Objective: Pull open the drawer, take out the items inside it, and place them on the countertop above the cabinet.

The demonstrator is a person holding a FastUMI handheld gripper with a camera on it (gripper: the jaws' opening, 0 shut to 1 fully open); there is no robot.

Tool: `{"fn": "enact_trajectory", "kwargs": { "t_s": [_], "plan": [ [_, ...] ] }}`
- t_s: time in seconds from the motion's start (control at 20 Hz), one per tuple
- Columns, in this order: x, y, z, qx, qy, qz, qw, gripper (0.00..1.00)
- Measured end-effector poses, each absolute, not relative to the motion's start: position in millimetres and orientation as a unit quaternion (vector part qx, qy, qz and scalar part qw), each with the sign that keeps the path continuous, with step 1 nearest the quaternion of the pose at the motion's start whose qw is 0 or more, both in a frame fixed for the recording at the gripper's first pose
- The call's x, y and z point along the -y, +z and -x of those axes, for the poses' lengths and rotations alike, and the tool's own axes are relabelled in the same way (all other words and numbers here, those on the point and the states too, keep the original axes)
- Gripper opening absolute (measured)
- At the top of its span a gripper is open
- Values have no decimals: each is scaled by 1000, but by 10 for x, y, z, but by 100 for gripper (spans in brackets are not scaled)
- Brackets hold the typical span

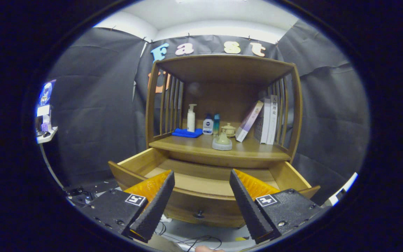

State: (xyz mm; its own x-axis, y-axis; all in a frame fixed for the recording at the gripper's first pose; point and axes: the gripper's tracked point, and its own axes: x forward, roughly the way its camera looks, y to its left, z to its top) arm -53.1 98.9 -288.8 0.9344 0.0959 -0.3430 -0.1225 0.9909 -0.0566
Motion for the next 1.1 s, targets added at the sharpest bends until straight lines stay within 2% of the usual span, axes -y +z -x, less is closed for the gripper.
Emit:
{"fn": "enact_trajectory", "kwargs": {
  "t_s": [0.35,0.75,1.1],
  "plan": [
    [-935,-3387,761,-201,45,50,977,99],
    [-832,-3939,692,-256,13,32,966,99],
    [-816,-3959,534,-259,-58,18,964,99]
  ]
}}
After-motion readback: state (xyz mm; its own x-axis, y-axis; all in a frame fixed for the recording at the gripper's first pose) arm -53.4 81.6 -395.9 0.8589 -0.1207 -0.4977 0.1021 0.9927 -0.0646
